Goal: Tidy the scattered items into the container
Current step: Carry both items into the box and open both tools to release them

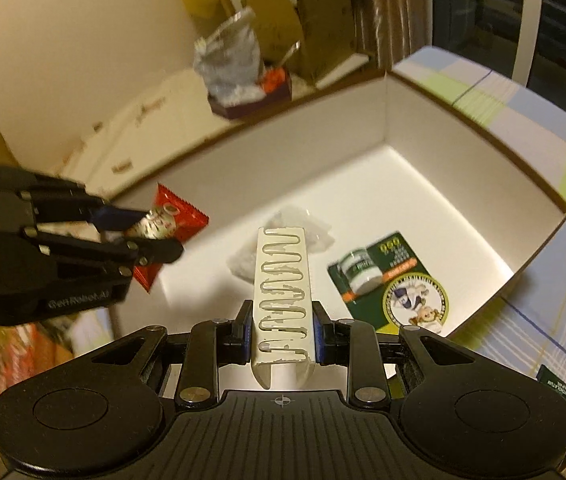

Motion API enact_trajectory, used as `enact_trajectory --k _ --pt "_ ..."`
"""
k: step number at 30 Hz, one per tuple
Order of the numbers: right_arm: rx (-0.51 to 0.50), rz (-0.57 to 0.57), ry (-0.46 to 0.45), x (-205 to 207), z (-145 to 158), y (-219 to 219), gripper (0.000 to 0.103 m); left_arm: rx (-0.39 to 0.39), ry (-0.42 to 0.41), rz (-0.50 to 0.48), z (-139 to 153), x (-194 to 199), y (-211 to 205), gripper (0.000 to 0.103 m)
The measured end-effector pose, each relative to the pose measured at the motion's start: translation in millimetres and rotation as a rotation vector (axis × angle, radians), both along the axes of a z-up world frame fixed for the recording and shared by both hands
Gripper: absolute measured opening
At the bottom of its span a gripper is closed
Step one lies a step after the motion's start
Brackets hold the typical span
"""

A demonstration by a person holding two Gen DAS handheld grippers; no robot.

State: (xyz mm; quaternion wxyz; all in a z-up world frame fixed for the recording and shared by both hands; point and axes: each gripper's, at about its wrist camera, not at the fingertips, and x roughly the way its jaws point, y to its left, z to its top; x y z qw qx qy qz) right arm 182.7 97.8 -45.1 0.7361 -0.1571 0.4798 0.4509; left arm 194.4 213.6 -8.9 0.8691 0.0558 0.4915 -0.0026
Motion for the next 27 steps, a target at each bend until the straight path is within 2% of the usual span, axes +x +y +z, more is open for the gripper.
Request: enact_trajectory --k 7,14,15,17,21,22,23,24,27 --pt "-0.090 0.039 -0.034 4.9 -26.8 11.5 0.030 0.045 0.079 -0.040 -31.0 15.9 2.7 0.023" --pt "-0.111 0.122 -0.071 -0.8 -33.0 24.2 0.031 0.015 0.139 -0.049 -48.3 24.2 6.3 0.024" --pt "-0.123 0.146 -0.080 -2.8 -34.3 26.4 0.031 0.007 0.141 -0.048 -47.5 25.2 6.3 0.026" --pt "-0.139 0.184 -0.107 -7.5 -35.2 29.3 0.031 0.002 0.142 -0.049 -47.5 25.0 6.7 0.038" --pt "-0.158 0.226 -0.104 -9.5 -36.2 28.5 0.031 0.004 0.150 -0.053 -47.0 23.9 6.3 0.046" --pt "-0.162 0.232 -0.102 -9.8 -35.6 27.7 0.042 0.004 0.153 -0.053 -46.6 23.6 6.3 0.049" --pt "-0.159 0.231 -0.110 -10.7 -34.2 26.1 0.059 0.009 0.152 -0.051 -46.1 23.3 6.0 0.051" --pt "-0.143 0.230 -0.130 -12.6 -31.5 23.3 0.091 0.015 0.154 -0.049 -45.7 22.8 6.0 0.053" --pt "-0.133 0.252 -0.139 -17.0 -25.2 19.6 0.092 0.021 0.156 -0.050 -43.3 20.8 5.2 0.054"
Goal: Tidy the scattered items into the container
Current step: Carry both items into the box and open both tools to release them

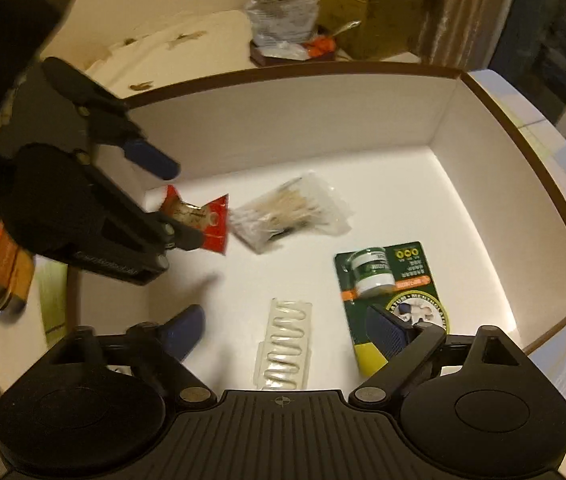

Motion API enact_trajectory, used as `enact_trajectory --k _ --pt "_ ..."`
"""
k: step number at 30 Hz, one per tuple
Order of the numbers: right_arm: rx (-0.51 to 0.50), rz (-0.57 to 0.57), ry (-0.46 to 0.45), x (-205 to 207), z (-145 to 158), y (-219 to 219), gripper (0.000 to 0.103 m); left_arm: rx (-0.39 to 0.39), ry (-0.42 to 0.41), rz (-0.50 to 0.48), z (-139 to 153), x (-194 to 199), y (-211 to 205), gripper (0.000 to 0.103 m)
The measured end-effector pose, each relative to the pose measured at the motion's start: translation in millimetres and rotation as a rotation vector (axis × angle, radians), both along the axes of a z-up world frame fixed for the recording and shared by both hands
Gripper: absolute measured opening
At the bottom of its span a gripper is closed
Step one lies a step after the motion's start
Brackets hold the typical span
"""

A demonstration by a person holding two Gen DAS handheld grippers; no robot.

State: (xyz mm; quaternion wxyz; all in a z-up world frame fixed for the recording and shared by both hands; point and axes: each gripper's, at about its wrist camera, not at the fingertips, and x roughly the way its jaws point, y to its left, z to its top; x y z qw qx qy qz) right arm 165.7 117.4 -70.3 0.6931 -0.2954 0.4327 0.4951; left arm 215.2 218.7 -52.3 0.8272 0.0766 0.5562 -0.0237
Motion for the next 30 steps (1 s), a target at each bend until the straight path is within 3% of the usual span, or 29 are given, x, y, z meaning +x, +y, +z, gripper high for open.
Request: enact_trajectory --k 11,21,24,30 --pt "0.010 -0.007 -0.029 -7.0 22.4 -12.8 0.092 0.009 -0.024 -0.027 20.1 -13.5 -14.7 0.069" --pt "0.027 -0.047 -0.041 -18.7 50.4 -33.5 0.093 0.018 -0.059 -0.045 47.9 -33.7 -30.1 0.076" --pt "0.046 -0.063 -0.065 -24.5 61.0 -41.7 0.103 0.028 -0.073 -0.051 58.2 -41.1 -35.7 0.077" --pt "0.074 -0.075 -0.079 -37.9 80.1 -56.0 0.103 0.046 -0.109 -0.061 78.1 -59.3 -48.3 0.082"
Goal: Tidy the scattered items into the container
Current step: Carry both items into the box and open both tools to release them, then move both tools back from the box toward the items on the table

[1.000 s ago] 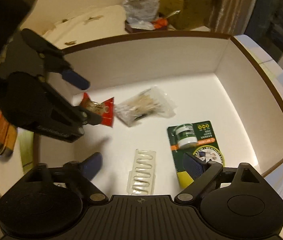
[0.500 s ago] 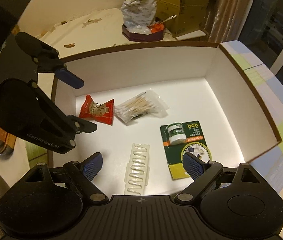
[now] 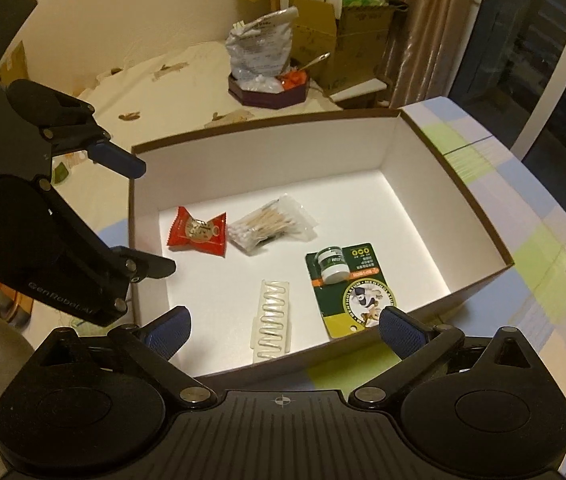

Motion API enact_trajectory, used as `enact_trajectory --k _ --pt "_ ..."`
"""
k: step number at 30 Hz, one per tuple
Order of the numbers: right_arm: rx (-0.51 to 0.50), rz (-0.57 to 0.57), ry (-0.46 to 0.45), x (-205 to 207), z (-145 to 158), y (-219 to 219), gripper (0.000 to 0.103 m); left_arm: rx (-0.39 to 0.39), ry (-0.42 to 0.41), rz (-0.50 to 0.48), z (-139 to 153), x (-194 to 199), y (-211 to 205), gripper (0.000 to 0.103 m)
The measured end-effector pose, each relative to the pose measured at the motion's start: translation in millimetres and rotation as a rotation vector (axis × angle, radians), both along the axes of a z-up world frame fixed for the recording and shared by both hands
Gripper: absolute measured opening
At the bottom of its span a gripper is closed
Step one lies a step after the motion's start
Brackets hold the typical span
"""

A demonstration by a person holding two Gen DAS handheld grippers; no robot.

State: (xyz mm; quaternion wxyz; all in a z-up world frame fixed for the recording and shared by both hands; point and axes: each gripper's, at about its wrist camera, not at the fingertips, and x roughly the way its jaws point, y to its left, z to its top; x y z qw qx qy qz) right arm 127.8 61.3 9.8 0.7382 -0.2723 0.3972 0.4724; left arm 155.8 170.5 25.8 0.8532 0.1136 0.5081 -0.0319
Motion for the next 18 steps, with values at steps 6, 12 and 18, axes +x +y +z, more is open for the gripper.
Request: enact_trajectory --k 6,12,18 --pt "0.028 -0.010 -0.009 -16.8 14.2 -15.0 0.103 0.011 -0.021 -0.004 14.6 -20.0 -10.7 0.083" --pt "0.044 -0.014 -0.015 -32.9 25.5 -32.2 0.103 0.024 -0.036 -0.014 27.4 -39.0 -21.9 0.085" --pt "0.066 -0.020 -0.018 -47.9 37.1 -51.5 0.103 0.024 -0.056 -0.016 40.0 -59.5 -31.5 0.087"
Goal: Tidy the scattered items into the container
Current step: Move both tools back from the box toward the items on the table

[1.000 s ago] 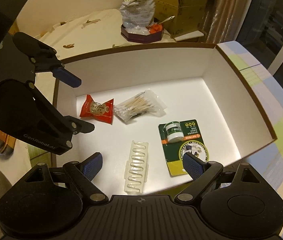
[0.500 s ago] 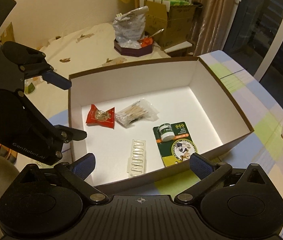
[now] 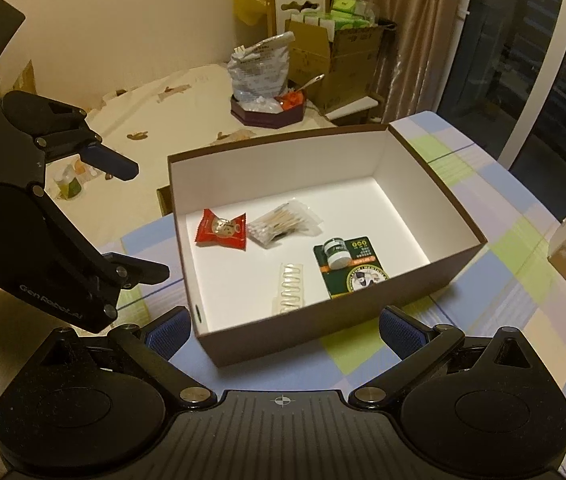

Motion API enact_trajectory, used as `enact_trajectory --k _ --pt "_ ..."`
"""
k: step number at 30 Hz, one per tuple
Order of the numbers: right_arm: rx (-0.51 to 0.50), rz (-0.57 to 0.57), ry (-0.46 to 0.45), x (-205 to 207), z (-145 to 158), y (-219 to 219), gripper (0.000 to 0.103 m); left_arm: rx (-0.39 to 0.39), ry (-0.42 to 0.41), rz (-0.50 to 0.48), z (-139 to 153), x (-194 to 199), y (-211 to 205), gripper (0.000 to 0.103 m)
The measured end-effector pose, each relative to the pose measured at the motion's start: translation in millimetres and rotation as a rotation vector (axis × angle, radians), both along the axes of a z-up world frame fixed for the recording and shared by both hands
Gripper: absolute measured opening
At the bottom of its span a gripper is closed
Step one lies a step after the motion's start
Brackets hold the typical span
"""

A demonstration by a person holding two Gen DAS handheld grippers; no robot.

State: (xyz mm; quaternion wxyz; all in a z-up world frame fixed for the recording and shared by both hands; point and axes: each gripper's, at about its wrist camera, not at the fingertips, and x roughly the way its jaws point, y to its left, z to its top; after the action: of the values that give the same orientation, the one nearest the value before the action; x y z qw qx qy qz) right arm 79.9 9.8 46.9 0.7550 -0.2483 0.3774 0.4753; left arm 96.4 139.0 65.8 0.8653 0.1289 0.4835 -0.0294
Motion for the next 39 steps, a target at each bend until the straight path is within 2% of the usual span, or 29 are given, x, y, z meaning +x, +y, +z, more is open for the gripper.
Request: enact_trajectory --k 11,22,30,39 --pt "0.018 -0.023 -0.017 -19.3 12.4 -36.5 0.103 0.010 -0.009 -0.025 10.4 -30.3 -20.8 0.089" --pt "0.024 -0.060 -0.010 -27.4 11.0 -77.7 0.103 -0.008 -0.011 -0.024 11.3 -48.1 -47.6 0.090" --pt "0.038 -0.160 0.026 -15.7 5.7 -113.2 0.103 -0.034 -0.001 -0.050 5.4 -46.7 -73.5 0.092" --pt "0.050 -0.251 -0.003 -9.2 -2.7 -163.7 0.103 -0.060 0.019 -0.098 -14.4 -28.6 -107.5 0.093"
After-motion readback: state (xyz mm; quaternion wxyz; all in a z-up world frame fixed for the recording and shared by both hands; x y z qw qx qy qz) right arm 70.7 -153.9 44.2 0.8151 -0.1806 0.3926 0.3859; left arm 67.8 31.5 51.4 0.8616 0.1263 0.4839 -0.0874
